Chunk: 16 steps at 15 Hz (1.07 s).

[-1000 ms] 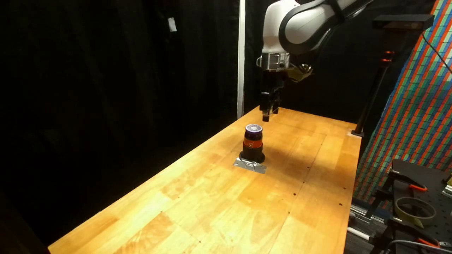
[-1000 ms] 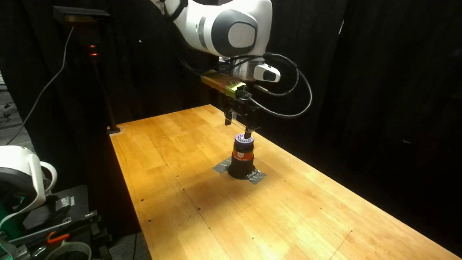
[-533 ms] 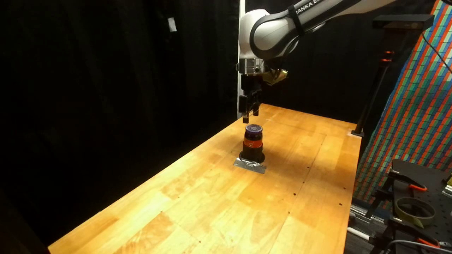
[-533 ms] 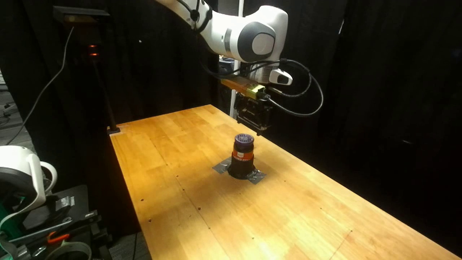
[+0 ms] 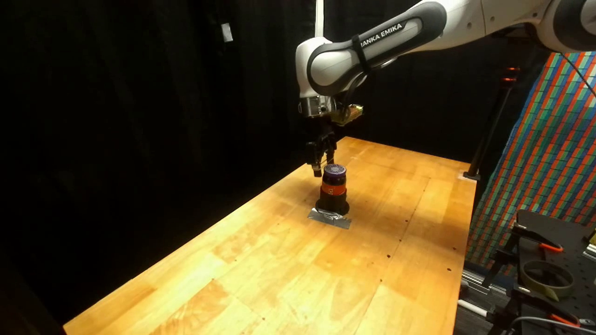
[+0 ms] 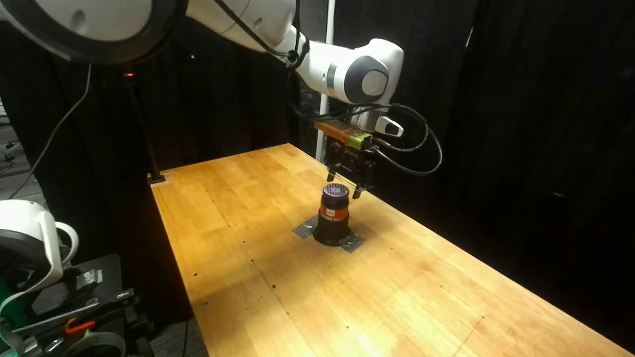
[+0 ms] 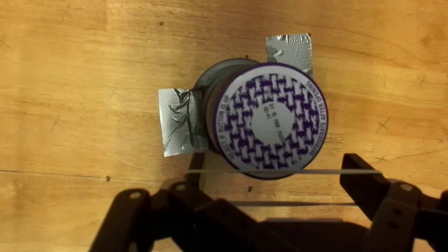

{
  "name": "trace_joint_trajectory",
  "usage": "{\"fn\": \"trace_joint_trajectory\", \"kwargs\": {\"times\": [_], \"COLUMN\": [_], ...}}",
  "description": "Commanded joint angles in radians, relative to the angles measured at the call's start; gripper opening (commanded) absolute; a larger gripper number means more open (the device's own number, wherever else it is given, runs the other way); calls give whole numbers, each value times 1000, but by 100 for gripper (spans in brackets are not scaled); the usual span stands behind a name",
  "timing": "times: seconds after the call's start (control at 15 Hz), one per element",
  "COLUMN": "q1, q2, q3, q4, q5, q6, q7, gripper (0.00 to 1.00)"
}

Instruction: Pick up the elastic and put it around the bottle

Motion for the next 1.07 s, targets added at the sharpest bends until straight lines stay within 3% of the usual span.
{"fn": "trace_joint_trajectory", "kwargs": {"times": [0.0,0.4,0.67,1.0], "q1": [20,28,27,25], "q2": [91,108,69,-13], "q3": [-13,-20,-16,-15], "q4": [149,172,109,-51], "q5": [-34,-65,-67,-76], "q6": [-97,-209,-239,-154], "q7": [0,-6,-14,-13], "gripper": [100,100,100,100]}}
